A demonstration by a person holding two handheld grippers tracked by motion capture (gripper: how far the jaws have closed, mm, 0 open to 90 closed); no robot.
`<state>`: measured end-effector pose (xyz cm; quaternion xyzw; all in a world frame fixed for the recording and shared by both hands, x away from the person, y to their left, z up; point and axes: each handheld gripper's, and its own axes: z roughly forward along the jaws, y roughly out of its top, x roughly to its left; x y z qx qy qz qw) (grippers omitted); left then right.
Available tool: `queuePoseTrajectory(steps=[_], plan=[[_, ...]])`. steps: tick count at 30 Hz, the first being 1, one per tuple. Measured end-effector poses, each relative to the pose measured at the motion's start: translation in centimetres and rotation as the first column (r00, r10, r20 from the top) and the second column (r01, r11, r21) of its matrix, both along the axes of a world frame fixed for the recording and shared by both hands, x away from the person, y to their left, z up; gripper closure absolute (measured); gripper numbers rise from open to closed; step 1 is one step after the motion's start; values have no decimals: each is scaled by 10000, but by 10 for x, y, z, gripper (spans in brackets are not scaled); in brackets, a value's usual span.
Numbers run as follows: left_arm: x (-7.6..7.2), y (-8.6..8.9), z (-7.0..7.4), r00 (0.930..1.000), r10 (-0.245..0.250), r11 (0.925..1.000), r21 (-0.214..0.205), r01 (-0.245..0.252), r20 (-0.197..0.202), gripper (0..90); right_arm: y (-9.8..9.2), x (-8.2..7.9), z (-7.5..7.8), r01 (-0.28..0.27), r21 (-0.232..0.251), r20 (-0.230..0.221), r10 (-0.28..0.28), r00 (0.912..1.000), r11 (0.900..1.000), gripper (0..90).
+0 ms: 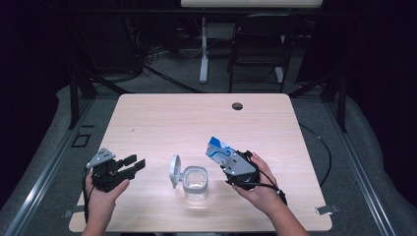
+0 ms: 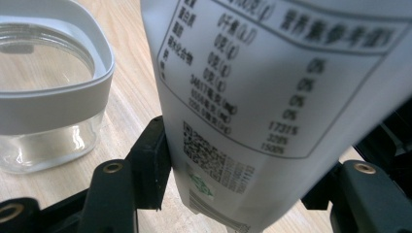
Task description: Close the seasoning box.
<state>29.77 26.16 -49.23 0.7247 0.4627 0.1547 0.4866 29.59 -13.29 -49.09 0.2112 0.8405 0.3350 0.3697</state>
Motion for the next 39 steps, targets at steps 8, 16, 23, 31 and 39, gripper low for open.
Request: queuePoseTrajectory(steps=[8,16,23,31,39], plan=[[1,1,-1,10000,21,10000,14,-21,-13,548,0,0,0,-185,-305,-69,183,9998,9994,407],[1,1,-2,10000,60,10000,16,-60,-12,547,2,-1,2,-450,-768,-270,430,9987,9960,410],[1,1,-3,10000,84,10000,2,-84,-27,548,3,-2,1,-618,-1182,-418,573,9975,9911,412],[1,2,-3,9999,99,10000,9,-99,-49,548,4,-4,-2,-748,-1462,-560,672,9962,9864,412],[1,1,-3,9999,80,10000,42,-79,-82,548,6,-5,-4,-876,-1750,-620,778,9950,9807,412]])
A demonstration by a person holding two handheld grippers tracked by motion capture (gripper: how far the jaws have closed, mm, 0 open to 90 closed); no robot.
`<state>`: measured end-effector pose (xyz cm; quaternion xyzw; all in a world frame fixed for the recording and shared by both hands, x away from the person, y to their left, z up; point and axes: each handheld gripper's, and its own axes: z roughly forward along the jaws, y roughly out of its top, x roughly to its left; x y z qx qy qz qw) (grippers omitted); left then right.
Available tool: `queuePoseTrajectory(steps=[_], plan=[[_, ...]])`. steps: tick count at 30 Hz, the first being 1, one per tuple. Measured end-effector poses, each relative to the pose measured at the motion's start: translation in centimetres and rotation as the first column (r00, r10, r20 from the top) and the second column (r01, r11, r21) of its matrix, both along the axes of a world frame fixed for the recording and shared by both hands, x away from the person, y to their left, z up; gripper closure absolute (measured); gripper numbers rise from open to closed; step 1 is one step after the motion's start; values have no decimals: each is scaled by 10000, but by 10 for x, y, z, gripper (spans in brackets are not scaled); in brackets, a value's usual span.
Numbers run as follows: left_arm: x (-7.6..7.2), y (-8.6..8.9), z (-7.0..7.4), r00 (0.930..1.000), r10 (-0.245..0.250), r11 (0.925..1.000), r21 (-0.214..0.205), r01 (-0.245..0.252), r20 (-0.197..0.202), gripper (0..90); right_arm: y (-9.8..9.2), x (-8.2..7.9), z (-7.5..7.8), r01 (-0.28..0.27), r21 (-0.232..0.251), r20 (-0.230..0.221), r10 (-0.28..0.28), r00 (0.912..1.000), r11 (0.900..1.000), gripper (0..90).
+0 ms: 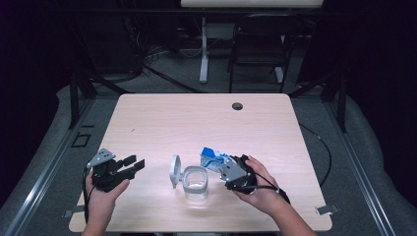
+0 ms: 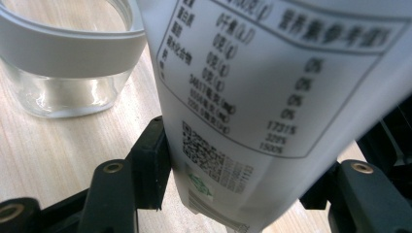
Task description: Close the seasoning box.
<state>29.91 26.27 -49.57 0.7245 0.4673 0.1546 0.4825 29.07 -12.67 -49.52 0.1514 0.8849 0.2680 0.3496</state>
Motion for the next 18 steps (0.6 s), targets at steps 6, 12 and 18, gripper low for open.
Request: queuePoseTrajectory(steps=[6,12,18], plan=[[0,0,0,10000,8,10000,-10,-8,11,548,2,0,-3,-113,-207,10,113,9999,9997,412],[0,-1,-1,10000,15,10000,6,-15,8,548,3,-2,-4,-183,-567,32,185,9998,9982,412],[0,0,-1,10000,30,10000,9,-30,3,548,4,-2,-7,-255,-845,122,266,9996,9961,412]])
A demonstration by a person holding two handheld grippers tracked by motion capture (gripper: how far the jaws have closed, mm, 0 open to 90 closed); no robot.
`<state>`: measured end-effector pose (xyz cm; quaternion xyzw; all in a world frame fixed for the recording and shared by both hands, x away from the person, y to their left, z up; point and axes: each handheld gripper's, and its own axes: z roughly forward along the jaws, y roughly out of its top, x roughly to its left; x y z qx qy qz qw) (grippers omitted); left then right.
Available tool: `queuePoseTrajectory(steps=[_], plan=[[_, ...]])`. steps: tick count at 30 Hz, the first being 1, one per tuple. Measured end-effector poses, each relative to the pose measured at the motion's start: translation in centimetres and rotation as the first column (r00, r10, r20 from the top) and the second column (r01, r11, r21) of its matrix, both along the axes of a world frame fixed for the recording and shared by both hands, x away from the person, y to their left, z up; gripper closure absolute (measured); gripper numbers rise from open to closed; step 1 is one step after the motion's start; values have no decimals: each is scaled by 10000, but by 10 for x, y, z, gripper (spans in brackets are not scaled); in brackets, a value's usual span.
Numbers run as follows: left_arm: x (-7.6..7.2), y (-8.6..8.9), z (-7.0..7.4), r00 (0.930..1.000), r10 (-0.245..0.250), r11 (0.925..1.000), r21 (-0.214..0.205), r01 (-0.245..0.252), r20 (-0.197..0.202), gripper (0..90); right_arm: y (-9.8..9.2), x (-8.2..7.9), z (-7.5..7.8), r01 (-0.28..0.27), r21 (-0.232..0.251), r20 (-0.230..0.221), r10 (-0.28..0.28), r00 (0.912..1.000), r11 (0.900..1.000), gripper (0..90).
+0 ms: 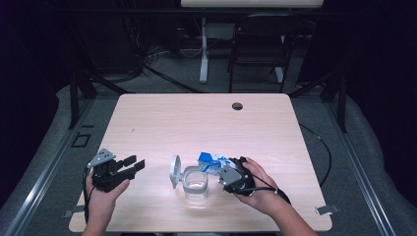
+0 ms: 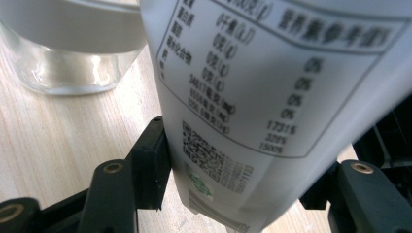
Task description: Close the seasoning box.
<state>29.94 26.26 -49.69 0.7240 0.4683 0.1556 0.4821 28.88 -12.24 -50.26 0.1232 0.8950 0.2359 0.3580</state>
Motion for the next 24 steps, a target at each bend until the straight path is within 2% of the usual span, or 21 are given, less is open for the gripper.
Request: queuePoseTrajectory(steps=[2,6,11,19,24], plan=[[0,0,0,10000,5,10000,-4,-5,-11,548,1,0,-2,-1,-5,74,1,10000,10000,412],[0,1,1,10000,-24,10000,10,24,-34,548,3,0,-3,53,-483,193,-44,9998,9988,412],[0,1,1,10000,-5,10000,-16,5,-16,548,5,0,-6,19,-644,275,-1,9996,9979,412],[-1,2,2,10000,-17,10000,-20,17,2,548,9,-1,-6,-117,-1262,465,177,9988,9919,412],[-1,2,2,10000,6,10000,-42,-6,30,548,11,-2,-5,-235,-1422,464,304,9985,9896,412]])
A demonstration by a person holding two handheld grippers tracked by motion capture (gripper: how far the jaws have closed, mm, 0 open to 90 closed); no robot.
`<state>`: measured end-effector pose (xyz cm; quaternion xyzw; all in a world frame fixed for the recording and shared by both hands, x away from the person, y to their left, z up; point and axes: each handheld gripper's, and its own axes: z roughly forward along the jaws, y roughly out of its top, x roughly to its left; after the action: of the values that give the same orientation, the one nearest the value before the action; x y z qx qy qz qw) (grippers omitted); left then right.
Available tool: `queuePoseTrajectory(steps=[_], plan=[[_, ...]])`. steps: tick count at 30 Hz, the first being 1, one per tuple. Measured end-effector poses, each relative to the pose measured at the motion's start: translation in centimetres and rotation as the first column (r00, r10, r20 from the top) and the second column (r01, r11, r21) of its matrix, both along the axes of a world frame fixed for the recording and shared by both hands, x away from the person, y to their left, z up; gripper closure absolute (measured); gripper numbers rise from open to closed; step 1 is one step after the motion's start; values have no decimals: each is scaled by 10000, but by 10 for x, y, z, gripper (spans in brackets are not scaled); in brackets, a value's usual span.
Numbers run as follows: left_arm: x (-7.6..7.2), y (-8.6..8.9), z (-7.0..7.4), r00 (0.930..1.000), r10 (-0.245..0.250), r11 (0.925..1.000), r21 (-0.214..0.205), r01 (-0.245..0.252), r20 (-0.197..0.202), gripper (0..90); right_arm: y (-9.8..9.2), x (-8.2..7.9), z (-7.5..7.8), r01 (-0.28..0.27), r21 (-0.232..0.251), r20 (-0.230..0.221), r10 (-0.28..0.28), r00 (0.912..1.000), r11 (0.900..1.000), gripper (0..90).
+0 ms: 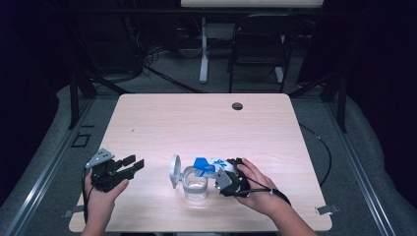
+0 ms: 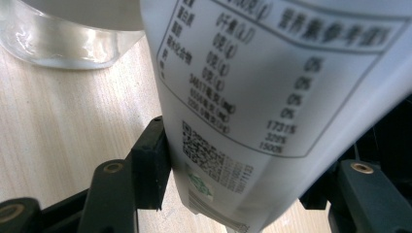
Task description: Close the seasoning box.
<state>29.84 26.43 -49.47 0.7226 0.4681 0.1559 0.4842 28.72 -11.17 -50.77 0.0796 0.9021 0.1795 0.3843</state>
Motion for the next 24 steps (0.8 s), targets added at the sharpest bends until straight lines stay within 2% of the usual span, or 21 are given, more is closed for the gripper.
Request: queuePoseTrajectory(steps=[11,13,24], plan=[[0,1,1,10000,25,10000,-60,-25,27,548,3,-1,-2,-124,-435,-56,122,9999,9990,412],[0,1,1,10000,23,10000,-81,-23,35,548,4,-1,-3,-199,-394,-79,196,9998,9990,412],[0,2,1,10000,9,10000,-84,-9,30,548,5,-1,-3,-126,-702,-141,116,9998,9975,412]])
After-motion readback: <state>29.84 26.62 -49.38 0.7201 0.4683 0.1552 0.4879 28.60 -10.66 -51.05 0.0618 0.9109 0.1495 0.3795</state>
